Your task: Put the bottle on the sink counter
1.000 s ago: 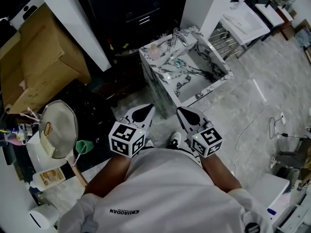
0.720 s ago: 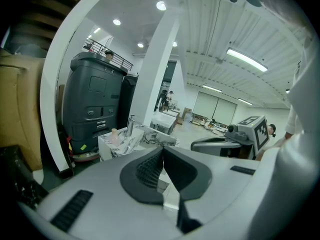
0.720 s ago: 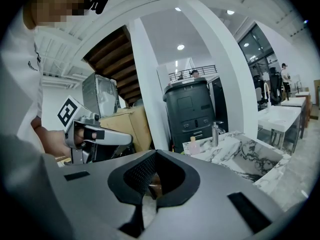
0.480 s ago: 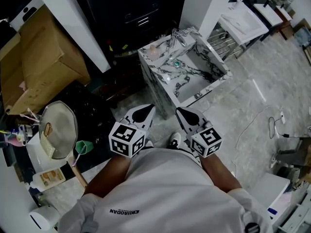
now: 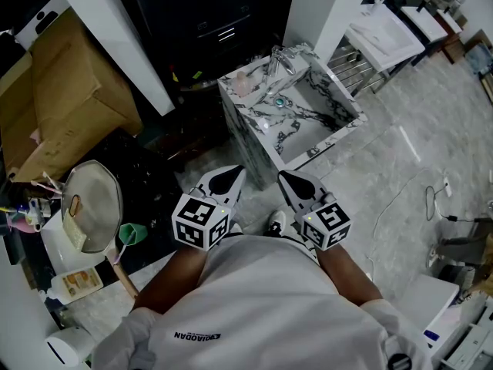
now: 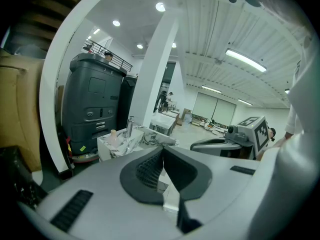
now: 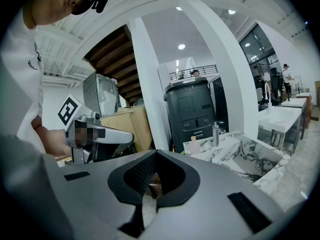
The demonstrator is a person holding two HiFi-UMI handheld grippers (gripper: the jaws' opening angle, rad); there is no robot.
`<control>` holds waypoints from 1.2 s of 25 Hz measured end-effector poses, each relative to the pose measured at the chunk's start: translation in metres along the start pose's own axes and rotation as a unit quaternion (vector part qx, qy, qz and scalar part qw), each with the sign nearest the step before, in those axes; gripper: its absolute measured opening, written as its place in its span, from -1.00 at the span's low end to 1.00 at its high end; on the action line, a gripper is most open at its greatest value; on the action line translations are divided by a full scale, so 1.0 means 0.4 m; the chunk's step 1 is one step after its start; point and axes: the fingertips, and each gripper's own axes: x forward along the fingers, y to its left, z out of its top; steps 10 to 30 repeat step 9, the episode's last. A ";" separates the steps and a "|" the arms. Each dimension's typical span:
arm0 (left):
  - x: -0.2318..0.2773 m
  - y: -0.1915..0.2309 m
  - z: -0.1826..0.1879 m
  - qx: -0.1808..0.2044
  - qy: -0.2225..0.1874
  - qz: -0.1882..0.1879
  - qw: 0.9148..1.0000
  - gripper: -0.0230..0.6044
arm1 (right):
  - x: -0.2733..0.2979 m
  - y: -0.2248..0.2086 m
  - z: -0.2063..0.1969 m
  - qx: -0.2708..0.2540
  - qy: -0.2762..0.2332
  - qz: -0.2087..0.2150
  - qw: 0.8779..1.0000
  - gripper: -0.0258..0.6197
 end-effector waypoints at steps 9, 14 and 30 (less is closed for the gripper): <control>0.003 -0.006 0.004 0.004 -0.002 0.000 1.000 -0.88 | -0.008 -0.008 -0.003 -0.001 0.001 -0.001 1.000 -0.80; 0.003 -0.006 0.004 0.004 -0.002 0.000 1.000 -0.88 | -0.008 -0.008 -0.003 -0.001 0.001 -0.001 1.000 -0.80; 0.003 -0.006 0.004 0.004 -0.002 0.000 1.000 -0.88 | -0.008 -0.008 -0.003 -0.001 0.001 -0.001 1.000 -0.80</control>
